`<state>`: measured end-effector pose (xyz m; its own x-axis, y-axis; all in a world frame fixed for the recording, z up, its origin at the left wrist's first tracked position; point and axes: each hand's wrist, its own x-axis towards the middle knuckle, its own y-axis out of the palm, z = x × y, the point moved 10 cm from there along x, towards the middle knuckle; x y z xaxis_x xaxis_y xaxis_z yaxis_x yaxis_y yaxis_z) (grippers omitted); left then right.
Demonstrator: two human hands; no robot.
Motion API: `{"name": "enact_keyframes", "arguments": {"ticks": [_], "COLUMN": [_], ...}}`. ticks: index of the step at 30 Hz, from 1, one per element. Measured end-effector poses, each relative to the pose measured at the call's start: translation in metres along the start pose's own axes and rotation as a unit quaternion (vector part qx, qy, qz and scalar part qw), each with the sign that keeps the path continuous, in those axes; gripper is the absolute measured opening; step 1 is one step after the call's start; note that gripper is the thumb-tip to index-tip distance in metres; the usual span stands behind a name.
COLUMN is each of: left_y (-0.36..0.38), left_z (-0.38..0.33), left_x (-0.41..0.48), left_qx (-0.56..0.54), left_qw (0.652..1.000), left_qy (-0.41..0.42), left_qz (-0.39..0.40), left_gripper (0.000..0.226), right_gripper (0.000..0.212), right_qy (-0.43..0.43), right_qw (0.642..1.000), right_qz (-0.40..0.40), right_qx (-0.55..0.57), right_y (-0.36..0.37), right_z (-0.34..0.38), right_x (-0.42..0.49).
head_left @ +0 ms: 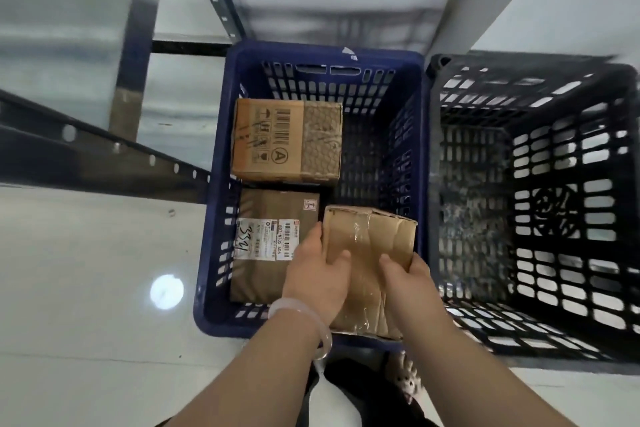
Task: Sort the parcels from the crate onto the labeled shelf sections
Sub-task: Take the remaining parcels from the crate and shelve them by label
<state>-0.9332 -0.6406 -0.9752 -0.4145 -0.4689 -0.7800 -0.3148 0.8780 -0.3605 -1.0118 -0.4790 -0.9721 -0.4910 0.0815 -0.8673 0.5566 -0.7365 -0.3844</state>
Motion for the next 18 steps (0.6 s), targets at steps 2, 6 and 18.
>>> {"name": "enact_keyframes", "arguments": {"ticks": [2,6,18], "left_y": [-0.012,-0.047,-0.172], "left_z": [-0.013,-0.067,-0.333], "left_x": [-0.027,-0.107,-0.388], "left_qx": [0.002,0.006,-0.01], "left_qw": [1.0,0.999,0.978], "left_qy": [0.007,0.033,0.201], "left_qz": [-0.005,-0.005,-0.054], "left_gripper": [0.068,0.051,0.015], "right_gripper": [0.052,0.043,0.047], "right_qy": [-0.012,-0.035,-0.207], "right_qw": [1.0,0.999,0.976], "right_qz": [-0.003,0.016,0.021], "right_qx": [0.0,0.016,0.058], "right_y": [-0.015,-0.055,-0.243], "right_z": [0.009,0.037,0.196], "right_x": [-0.034,-0.121,-0.398]}}
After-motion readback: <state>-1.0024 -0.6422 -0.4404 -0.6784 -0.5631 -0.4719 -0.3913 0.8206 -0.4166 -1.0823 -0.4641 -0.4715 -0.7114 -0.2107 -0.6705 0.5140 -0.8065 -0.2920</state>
